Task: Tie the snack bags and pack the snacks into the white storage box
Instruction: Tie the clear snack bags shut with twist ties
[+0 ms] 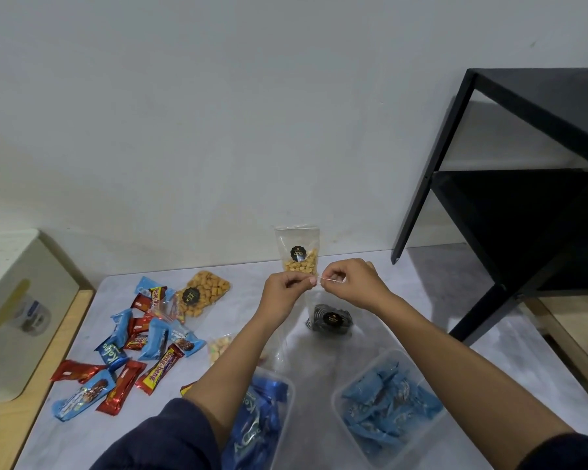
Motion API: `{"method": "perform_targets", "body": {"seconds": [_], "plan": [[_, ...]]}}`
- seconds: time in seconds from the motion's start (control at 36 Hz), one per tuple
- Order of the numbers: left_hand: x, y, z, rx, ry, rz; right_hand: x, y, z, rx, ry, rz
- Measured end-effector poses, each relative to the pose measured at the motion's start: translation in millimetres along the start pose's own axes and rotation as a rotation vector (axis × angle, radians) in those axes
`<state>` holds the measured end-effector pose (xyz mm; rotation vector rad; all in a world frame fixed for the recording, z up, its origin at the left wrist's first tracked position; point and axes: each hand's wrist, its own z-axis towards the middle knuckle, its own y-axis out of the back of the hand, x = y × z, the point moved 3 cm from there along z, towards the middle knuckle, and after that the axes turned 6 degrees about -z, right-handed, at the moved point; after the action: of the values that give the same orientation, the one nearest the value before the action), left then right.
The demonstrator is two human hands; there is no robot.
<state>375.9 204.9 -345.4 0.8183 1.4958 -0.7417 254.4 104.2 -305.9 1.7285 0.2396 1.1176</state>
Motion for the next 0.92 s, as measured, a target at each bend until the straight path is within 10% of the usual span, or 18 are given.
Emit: {"method": "perform_targets", "body": {"seconds": [0.92], "plan": [[0, -6, -1, 0.136, -0.001, 0.179, 0, -2, -4, 0.006, 0.005, -0.013]]}}
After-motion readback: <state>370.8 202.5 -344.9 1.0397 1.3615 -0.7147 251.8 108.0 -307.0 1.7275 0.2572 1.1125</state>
